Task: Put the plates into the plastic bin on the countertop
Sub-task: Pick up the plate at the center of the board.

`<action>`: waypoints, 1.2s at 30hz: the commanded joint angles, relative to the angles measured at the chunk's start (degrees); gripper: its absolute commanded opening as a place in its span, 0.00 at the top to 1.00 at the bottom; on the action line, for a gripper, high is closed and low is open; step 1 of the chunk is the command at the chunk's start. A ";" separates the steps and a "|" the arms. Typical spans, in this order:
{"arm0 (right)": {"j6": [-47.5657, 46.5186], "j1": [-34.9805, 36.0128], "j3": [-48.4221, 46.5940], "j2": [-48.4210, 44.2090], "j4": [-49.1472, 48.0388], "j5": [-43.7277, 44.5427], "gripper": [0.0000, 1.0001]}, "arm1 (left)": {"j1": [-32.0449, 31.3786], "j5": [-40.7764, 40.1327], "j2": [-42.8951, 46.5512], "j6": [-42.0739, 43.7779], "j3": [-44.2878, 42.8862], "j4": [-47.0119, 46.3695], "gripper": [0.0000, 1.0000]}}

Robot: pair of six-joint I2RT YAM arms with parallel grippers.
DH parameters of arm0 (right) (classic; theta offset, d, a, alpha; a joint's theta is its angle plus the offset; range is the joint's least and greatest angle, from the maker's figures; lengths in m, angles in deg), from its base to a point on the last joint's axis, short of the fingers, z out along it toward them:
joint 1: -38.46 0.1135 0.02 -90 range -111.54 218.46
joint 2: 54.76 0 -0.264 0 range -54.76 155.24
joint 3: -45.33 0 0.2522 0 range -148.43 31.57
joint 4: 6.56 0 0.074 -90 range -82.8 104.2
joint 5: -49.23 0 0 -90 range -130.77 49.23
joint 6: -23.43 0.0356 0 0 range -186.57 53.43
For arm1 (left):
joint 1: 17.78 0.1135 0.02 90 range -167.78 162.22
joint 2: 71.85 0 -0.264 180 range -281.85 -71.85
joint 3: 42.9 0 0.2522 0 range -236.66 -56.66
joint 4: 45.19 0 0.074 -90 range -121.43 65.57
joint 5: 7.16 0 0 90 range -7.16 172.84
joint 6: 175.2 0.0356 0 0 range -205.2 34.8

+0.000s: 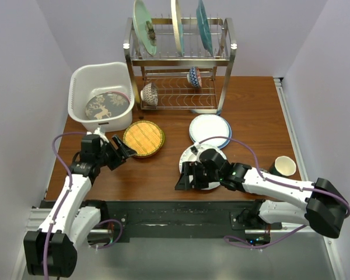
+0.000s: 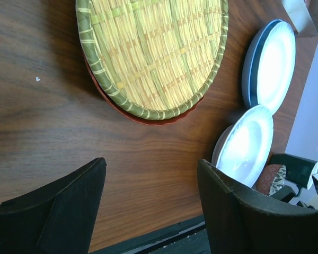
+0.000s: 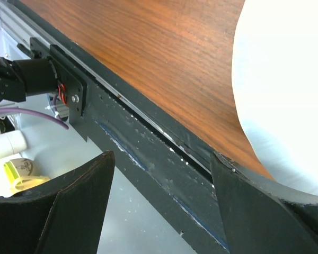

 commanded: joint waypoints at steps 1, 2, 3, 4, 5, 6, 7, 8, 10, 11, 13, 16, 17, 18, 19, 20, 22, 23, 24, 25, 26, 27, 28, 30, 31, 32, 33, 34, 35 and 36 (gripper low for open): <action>-0.14 -0.73 -2.45 0.59 -0.09 0.71 0.23 | -1.17 -1.53 -1.97 -0.65 -1.11 -4.10 0.27; -0.14 -0.82 -2.54 0.69 -0.26 0.62 0.23 | -1.43 -1.70 -2.24 -0.74 -1.20 -4.71 0.28; -0.14 -0.82 -2.45 0.86 -0.35 0.36 0.23 | -1.52 -1.79 -2.59 -0.91 -1.20 -5.07 0.29; -0.14 -0.82 -2.37 0.95 -0.44 0.19 0.23 | -1.70 -1.79 -3.12 -1.26 -1.02 -5.51 0.31; -0.14 -0.82 -2.28 1.04 -0.53 0.18 0.23 | -1.78 -1.79 -3.30 -1.44 -1.20 -6.29 0.34; -0.14 -0.82 -2.19 1.04 -0.62 0.27 0.23 | -1.87 -1.79 -3.56 -1.61 -1.11 -6.65 0.35; -0.06 -0.82 -1.93 1.04 -0.79 0.10 0.23 | -2.05 -1.79 -4.34 -1.62 -1.20 -7.09 0.37; -0.05 -0.91 -1.84 1.04 -0.88 0.10 0.23 | -2.05 -1.88 -4.61 -1.79 -1.20 -7.79 0.41; -0.14 -0.91 -1.75 1.21 -1.06 -0.17 0.23 | -2.22 -1.88 -5.75 -2.23 -1.11 -8.49 0.43; -0.06 -0.99 -1.66 1.21 -1.06 -0.25 0.24 | -2.31 -1.88 -6.11 -2.32 -1.11 -9.28 0.46; -0.05 -1.08 -1.66 1.39 -1.14 -0.26 0.24 | -2.57 -1.97 -7.16 -2.76 -0.67 -10.25 0.49; -0.14 -1.17 -1.57 1.56 -1.23 -0.43 0.23 | -2.75 -2.67 -8.83 -4.16 -0.06 -12.27 0.51; -0.23 -1.17 -1.57 1.83 -1.41 -0.52 0.23 | -2.84 -2.76 -9.36 -4.69 0.03 -13.84 0.51; -0.14 -1.17 -1.49 1.83 -1.58 -0.61 0.23 | -2.84 -2.76 -10.32 -5.30 0.64 -14.90 0.52; -0.14 -1.26 -1.40 2.00 -1.58 -0.61 0.24 | -3.01 -2.85 -10.94 -6.35 0.73 -16.74 0.53; -0.23 -1.17 -1.40 2.00 -1.50 -0.69 0.23 | -3.19 -3.02 -11.55 -6.71 0.74 -17.46 0.53; -0.32 -1.35 -1.40 2.18 -1.58 -0.87 0.23 | -3.72 -3.72 -13.66 -7.33 0.47 -18.86 0.54; -0.41 -1.43 -1.40 2.27 -1.58 -0.87 0.23 | -3.89 -3.99 -14.36 -7.42 0.30 -19.13 0.54; -0.49 -1.52 -1.49 2.18 -1.50 -0.96 0.24 | -4.07 -4.16 -15.76 -7.42 0.03 -19.31 0.54; -0.49 -1.61 -1.40 2.18 -1.50 -0.96 0.24 | -4.51 -4.69 -16.39 -7.24 -0.14 -19.57 0.54; -0.58 -1.70 -1.49 2.18 -1.50 -0.96 0.23 | -4.68 -4.87 -17.00 -7.15 -0.06 -19.75 0.54; -0.58 -1.87 -1.40 2.18 -1.50 -1.05 0.23 | -5.03 -4.96 -18.05 -7.07 -0.06 -19.66 0.54; -0.58 -1.79 -1.31 2.35 -1.50 -1.13 0.23 | -5.21 -5.13 -18.32 -6.80 -0.14 -19.66 0.54; -0.58 -1.96 -1.14 2.27 -1.58 -1.22 0.23 | -5.65 -5.40 -18.76 -6.72 0.29 -19.57 0.54; -0.67 -2.05 -1.13 2.18 -1.58 -1.22 0.24 | -6.09 -5.92 -18.68 -6.89 0.56 -19.66 0.54; -0.67 -2.05 -1.05 2.18 -1.67 -1.22 0.24 | -6.27 -6.18 -18.59 -6.98 0.73 -19.75 0.54; -0.58 -2.14 -0.96 2.18 -1.85 -1.22 0.23 | -6.44 -6.45 -18.33 -7.15 1.52 -19.92 0.53; -0.58 -2.14 -0.87 2.27 -1.85 -1.40 0.23 | -6.62 -6.89 -18.33 -7.24 1.79 -20.45 0.53; -0.49 -2.14 -0.96 2.35 -1.94 -1.48 0.23 | -6.53 -7.06 -18.50 -7.42 2.31 -20.63 0.53; -0.49 -2.14 -0.87 2.53 -2.02 -1.66 0.24 | -6.53 -7.15 -18.85 -7.59 2.49 -20.89 0.53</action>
